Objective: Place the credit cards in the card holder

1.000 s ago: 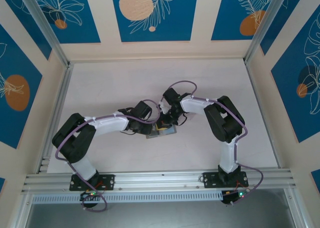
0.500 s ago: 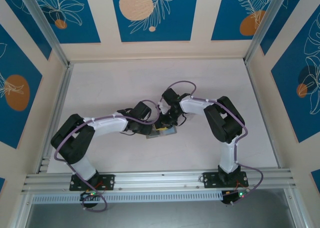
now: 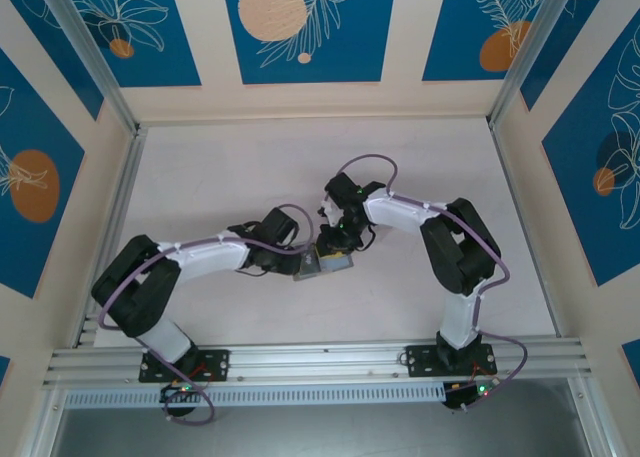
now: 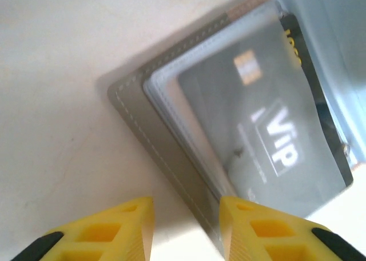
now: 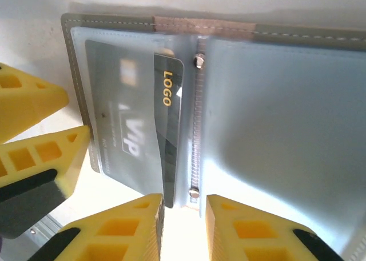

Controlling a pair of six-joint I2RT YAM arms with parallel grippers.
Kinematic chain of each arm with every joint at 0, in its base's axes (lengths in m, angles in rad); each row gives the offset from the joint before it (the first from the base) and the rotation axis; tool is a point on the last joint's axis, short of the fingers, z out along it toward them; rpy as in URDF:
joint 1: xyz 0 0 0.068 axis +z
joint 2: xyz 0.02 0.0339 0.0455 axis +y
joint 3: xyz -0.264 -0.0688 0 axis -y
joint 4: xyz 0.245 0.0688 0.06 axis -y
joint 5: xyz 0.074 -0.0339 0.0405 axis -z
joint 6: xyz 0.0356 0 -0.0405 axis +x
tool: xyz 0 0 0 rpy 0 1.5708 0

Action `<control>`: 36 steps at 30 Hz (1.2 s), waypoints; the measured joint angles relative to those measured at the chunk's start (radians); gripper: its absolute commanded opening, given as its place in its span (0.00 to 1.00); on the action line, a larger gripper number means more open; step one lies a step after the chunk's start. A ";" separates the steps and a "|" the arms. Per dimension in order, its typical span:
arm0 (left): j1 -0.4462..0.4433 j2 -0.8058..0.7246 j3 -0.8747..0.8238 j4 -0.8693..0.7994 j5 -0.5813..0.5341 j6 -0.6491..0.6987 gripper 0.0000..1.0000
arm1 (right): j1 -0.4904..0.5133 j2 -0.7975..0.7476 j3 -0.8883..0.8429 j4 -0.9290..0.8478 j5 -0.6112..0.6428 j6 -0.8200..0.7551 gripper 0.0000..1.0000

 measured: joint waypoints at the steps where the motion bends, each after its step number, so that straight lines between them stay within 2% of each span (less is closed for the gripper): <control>1: 0.004 -0.013 -0.008 0.000 0.010 -0.004 0.35 | 0.003 -0.017 0.000 -0.008 0.026 0.000 0.31; 4: 0.018 -0.044 -0.026 0.010 0.035 -0.016 0.35 | 0.011 -0.062 0.012 -0.037 0.122 0.000 0.33; 8: 0.035 -0.057 -0.043 0.019 0.055 -0.023 0.35 | 0.008 -0.058 0.050 -0.065 0.226 0.004 0.32; 16: 0.040 -0.056 -0.055 0.026 0.065 -0.026 0.36 | -0.060 -0.004 0.077 -0.081 0.336 0.035 0.33; 21: 0.040 -0.053 -0.063 0.036 0.068 -0.026 0.37 | -0.072 -0.002 0.079 -0.093 0.389 0.045 0.39; 28: 0.041 -0.029 -0.066 0.042 0.077 -0.026 0.36 | 0.002 0.000 0.077 -0.110 0.406 0.057 0.46; 32: 0.043 -0.029 -0.066 0.043 0.079 -0.026 0.36 | 0.050 0.026 0.078 -0.126 0.455 0.079 0.45; 36: 0.043 -0.029 -0.068 0.043 0.080 -0.026 0.36 | 0.067 0.074 0.081 -0.151 0.530 0.101 0.39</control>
